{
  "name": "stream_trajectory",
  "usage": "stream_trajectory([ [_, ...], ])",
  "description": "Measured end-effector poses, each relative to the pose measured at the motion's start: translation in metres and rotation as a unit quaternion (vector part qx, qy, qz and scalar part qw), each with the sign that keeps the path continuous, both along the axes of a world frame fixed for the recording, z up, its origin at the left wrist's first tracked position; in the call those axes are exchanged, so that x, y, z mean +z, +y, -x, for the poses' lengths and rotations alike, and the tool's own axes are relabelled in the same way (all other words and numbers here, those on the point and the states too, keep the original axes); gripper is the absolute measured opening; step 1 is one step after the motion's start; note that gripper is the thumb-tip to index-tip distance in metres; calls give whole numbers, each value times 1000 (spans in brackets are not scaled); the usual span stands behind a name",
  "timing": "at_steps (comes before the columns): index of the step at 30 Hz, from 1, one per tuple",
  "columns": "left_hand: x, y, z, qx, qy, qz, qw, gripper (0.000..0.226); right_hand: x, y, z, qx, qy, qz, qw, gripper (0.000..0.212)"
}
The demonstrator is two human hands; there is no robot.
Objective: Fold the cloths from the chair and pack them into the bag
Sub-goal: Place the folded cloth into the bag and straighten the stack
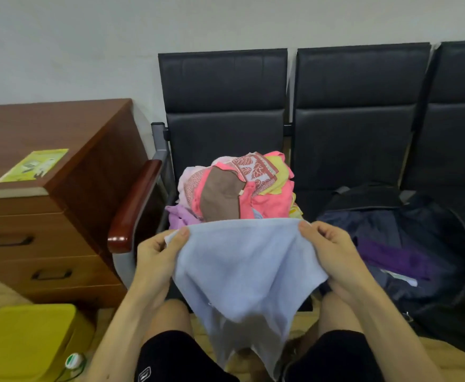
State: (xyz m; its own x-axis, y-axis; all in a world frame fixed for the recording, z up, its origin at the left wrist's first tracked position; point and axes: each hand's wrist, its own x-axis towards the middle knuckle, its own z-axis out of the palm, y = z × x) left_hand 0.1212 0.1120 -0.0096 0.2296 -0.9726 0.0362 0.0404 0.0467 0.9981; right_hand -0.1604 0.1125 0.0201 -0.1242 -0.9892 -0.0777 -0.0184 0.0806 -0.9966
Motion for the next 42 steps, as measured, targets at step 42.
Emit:
stream_trajectory([
  [42, -17, 4, 65, -171, -228, 116, 952, 22, -51, -1, -36, 57, -6, -278, 959, 33],
])
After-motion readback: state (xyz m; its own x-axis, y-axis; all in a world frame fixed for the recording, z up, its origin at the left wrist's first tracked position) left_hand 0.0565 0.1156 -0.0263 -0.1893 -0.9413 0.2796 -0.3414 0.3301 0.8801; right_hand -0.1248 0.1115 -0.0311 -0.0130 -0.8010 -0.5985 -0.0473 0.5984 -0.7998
